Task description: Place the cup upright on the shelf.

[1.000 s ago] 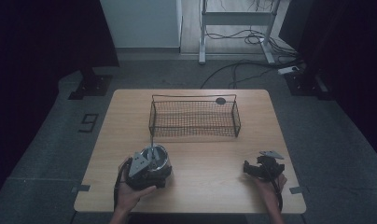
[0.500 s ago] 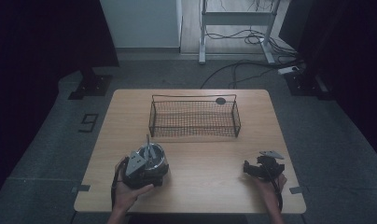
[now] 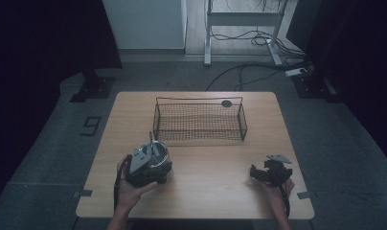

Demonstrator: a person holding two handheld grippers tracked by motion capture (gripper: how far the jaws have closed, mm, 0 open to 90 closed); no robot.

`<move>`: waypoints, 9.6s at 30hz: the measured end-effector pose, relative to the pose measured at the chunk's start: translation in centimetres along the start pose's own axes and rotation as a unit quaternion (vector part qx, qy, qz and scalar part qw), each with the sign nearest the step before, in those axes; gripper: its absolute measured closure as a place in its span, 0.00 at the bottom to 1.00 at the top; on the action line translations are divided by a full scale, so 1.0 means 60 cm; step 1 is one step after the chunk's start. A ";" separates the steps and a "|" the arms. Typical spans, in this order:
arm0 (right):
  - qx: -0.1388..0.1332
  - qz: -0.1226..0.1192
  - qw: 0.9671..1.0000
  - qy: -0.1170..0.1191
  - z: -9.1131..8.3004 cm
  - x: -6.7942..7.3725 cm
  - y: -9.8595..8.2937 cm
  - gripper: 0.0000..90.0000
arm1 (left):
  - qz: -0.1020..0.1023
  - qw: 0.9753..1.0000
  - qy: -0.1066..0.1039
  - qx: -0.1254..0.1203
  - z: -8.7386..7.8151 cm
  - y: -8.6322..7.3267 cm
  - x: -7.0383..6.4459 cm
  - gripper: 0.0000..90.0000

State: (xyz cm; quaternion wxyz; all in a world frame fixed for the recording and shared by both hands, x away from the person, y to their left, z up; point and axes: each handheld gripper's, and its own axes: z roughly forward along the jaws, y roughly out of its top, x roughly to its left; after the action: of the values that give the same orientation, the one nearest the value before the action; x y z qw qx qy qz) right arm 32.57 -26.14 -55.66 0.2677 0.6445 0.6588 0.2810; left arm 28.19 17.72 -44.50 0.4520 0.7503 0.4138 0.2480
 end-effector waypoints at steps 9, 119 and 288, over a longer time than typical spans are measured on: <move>-0.001 0.001 1.000 -0.002 0.001 0.000 0.001 0.00 | -0.002 1.000 0.015 0.004 0.022 0.020 0.000 0.05; -0.003 0.002 1.000 -0.004 0.004 -0.002 0.004 0.00 | -0.045 0.997 0.061 0.006 0.202 0.236 0.067 0.04; -0.002 0.004 1.000 -0.005 0.003 -0.002 0.004 0.01 | -0.051 0.997 0.004 0.064 0.079 -0.020 0.079 0.00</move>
State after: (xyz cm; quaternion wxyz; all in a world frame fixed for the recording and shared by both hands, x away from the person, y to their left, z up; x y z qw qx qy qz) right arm 32.90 -26.24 -55.63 0.2711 0.6480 0.6545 0.2796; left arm 33.76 19.78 -47.80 0.4132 0.7547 0.4685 0.2006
